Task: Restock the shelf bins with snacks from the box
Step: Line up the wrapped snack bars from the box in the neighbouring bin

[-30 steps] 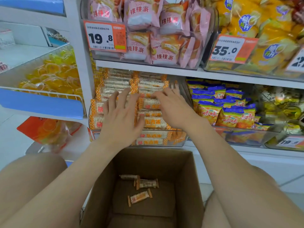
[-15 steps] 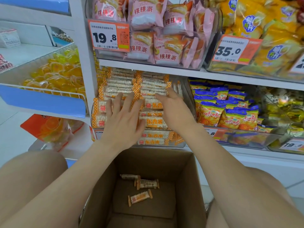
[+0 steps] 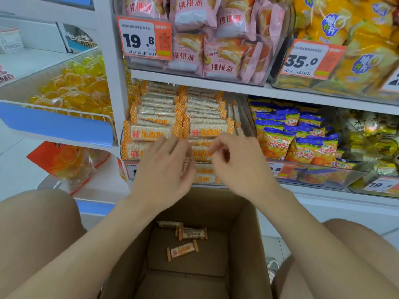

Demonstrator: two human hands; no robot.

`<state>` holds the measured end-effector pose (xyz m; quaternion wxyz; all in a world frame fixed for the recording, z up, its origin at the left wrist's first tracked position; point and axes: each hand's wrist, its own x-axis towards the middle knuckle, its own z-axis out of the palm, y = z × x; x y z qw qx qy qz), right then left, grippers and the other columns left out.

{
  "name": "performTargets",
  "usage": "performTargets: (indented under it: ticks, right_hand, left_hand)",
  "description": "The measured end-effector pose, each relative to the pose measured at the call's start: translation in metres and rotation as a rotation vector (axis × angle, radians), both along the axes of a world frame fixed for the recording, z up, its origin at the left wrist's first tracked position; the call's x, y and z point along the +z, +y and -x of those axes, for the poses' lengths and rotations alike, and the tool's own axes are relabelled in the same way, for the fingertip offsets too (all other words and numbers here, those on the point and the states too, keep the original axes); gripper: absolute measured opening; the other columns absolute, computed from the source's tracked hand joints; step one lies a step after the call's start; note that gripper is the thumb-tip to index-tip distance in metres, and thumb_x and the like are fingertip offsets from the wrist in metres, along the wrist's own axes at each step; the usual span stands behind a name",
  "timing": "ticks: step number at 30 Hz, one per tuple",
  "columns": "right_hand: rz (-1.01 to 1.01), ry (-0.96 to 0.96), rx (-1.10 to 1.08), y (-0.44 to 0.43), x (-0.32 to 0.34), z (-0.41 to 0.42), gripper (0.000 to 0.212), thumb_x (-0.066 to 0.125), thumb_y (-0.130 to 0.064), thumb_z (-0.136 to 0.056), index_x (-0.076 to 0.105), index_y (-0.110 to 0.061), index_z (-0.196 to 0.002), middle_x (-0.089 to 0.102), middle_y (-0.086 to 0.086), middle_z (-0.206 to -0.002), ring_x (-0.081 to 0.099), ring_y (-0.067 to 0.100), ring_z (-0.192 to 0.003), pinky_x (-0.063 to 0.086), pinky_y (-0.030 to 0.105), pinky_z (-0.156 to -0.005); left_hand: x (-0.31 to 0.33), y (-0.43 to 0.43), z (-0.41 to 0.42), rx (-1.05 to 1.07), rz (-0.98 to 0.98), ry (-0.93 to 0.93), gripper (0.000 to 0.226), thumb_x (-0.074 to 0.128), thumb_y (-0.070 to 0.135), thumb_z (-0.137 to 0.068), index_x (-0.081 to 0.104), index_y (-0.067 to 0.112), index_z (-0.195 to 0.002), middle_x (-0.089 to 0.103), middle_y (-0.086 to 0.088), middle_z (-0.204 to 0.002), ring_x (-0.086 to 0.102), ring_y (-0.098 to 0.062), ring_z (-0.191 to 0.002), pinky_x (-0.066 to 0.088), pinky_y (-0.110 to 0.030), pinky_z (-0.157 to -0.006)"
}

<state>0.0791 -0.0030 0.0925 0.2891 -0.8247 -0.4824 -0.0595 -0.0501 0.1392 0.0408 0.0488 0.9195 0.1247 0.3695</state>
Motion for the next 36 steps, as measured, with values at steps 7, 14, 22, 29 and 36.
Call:
performTargets:
  ticks: [7,14,22,29,36]
  right_hand:
    - [0.821,0.120,0.122,-0.008,-0.096,0.017,0.020,0.049,-0.019,-0.102,0.069,-0.016,-0.104,0.064,0.005,-0.097,0.064,0.025,-0.082,0.060,0.044,-0.076]
    - [1.026,0.388,0.061,-0.017,-0.224,0.008,0.026,0.054,-0.011,-0.101,0.064,-0.011,-0.125,0.063,0.009,-0.112,0.064,0.027,-0.093,0.057,0.038,-0.079]
    - [1.086,0.435,-0.019,-0.008,-0.327,0.005,0.022,0.058,-0.017,-0.103,0.063,-0.012,-0.123,0.064,0.012,-0.126,0.063,0.033,-0.113,0.053,0.041,-0.088]
    - [0.911,0.558,0.068,0.021,-0.398,-0.006,0.069,0.058,-0.015,-0.100,0.033,-0.034,-0.162,0.006,0.001,-0.176,0.005,0.032,-0.161,0.022,0.061,-0.124]
    - [1.129,0.585,-0.022,-0.001,-0.420,0.000,0.071,0.055,-0.006,-0.102,0.029,-0.029,-0.164,-0.008,0.013,-0.173,0.023,0.043,-0.155,0.026,0.054,-0.125]
  left_hand:
    - [-0.090,-0.008,0.002,-0.092,0.208,0.963,0.010,0.057,0.040,-0.101,0.061,0.033,-0.107,0.064,0.009,-0.097,0.064,-0.013,-0.086,0.058,-0.034,-0.076]
    - [-0.203,0.004,0.007,-0.005,0.524,1.152,0.032,0.058,0.048,-0.098,0.065,0.029,-0.123,0.067,0.004,-0.107,0.066,-0.016,-0.091,0.061,-0.040,-0.081]
    - [-0.301,0.003,0.015,0.102,0.693,1.332,0.057,0.064,0.039,-0.099,0.048,0.021,-0.152,0.032,-0.009,-0.166,0.042,-0.031,-0.147,0.043,-0.043,-0.115]
    - [-0.353,-0.006,0.013,0.102,0.841,1.206,0.071,0.074,0.025,-0.093,0.041,0.025,-0.155,0.020,-0.004,-0.172,0.028,-0.029,-0.155,0.031,-0.044,-0.125]
    - [-0.385,-0.018,0.007,0.135,0.701,1.173,0.054,0.060,0.013,-0.098,0.046,0.030,-0.147,0.043,-0.001,-0.156,0.041,-0.028,-0.141,0.039,-0.045,-0.113]
